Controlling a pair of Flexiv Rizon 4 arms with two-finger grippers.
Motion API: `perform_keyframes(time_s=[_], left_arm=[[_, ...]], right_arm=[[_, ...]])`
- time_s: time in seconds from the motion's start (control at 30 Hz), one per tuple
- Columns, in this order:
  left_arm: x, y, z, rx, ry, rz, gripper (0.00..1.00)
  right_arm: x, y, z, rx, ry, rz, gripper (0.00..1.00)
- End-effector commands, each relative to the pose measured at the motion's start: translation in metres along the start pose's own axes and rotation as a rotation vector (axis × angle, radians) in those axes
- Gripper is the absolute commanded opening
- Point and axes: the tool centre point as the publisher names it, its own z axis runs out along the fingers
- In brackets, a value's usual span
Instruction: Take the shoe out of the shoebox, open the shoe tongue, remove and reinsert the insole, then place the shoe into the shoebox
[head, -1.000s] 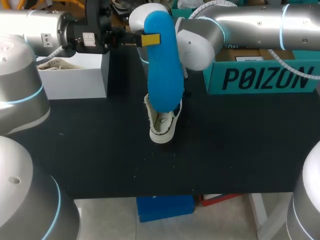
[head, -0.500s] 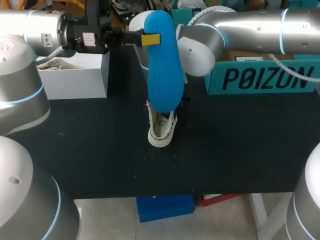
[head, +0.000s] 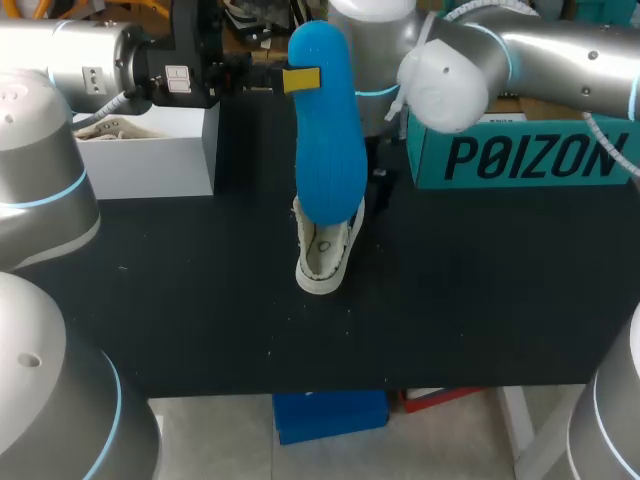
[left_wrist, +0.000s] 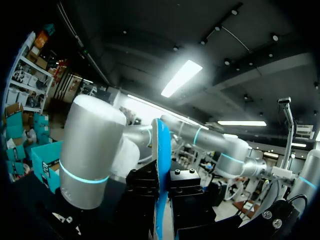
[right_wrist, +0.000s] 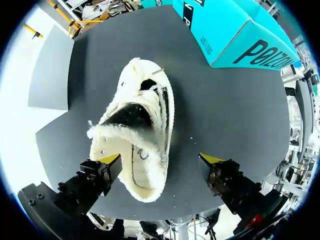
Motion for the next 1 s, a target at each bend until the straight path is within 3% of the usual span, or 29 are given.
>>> perform_keyframes(time_s=[0.03,0.4,0.97,1.0], left_arm=[[0.0,0.001,0.001,0.002,-0.004,0.002,0.0],[0.0,0.001,0.001,0.002,-0.004,0.002,0.0],[0.0,0.001,0.001,0.002,-0.004,0.002,0.0],[0.0,0.001,0.001,0.002,-0.004,0.002,0.0]], right_arm=[[-0.022,-0.009,-0.021,-0.02,0.222,-0.011,1.0],[-0.032,0.001,-0.047,-0.045,0.515,-0.027,1.0],[-0.036,0.005,-0.049,-0.052,0.481,-0.014,1.0],[-0.038,0.003,-0.05,-0.046,0.551,0.014,1.0]])
